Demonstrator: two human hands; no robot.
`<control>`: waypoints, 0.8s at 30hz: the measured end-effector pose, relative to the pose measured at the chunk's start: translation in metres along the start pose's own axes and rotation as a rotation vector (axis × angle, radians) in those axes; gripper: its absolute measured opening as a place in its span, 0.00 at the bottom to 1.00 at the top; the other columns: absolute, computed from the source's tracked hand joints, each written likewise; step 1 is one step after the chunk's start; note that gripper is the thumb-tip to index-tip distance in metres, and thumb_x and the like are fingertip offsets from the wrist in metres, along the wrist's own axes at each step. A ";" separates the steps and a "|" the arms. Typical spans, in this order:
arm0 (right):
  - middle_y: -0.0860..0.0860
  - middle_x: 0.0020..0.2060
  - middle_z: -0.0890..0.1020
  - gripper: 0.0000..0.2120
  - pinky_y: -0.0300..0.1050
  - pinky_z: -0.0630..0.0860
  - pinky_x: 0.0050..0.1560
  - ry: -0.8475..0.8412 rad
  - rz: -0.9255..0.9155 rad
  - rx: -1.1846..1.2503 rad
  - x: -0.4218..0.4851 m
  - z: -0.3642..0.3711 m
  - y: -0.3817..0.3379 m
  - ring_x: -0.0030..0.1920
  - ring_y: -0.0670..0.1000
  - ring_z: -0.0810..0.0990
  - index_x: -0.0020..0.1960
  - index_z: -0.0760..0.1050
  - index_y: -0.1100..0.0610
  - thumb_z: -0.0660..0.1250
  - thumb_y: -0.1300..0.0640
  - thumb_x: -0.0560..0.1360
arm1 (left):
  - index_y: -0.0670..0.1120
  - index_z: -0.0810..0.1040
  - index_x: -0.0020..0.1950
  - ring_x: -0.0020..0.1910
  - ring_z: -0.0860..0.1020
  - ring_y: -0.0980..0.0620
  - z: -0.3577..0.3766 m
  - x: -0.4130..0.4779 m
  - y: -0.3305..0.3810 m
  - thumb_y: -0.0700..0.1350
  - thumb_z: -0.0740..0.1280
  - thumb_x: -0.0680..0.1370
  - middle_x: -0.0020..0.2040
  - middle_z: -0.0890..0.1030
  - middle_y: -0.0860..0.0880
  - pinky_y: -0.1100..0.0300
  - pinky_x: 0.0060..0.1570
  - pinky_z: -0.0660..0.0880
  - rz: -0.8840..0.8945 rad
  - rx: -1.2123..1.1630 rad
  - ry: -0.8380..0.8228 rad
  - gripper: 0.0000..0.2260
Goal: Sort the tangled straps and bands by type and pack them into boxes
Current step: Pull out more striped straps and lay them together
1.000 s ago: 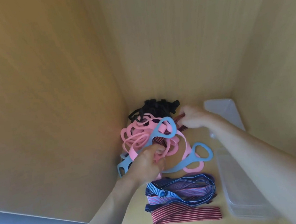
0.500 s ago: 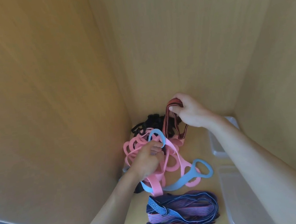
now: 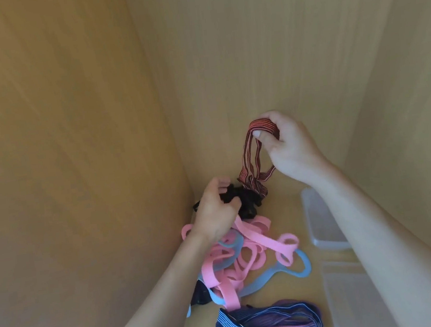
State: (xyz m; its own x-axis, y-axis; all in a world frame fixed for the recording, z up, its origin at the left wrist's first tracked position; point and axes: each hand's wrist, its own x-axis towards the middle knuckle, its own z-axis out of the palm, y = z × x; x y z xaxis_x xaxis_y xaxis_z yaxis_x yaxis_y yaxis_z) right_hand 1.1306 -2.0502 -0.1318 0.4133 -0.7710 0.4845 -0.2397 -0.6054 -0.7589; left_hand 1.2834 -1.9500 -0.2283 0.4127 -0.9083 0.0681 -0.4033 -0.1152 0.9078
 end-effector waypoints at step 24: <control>0.49 0.32 0.78 0.17 0.47 0.73 0.45 -0.066 0.481 0.500 -0.017 0.001 0.009 0.39 0.52 0.74 0.32 0.77 0.52 0.72 0.47 0.76 | 0.30 0.73 0.66 0.53 0.78 0.39 0.008 0.005 0.046 0.41 0.53 0.87 0.57 0.80 0.30 0.42 0.65 0.71 -0.173 -0.453 -0.220 0.18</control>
State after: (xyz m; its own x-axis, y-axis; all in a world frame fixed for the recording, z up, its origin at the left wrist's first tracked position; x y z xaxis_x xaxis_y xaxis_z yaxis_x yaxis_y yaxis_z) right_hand 1.1224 -2.0422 -0.1479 0.4191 -0.9075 0.0290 0.0174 -0.0239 -0.9996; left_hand 1.2600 -1.9634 -0.1893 0.2410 -0.9600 -0.1426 0.0682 -0.1298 0.9892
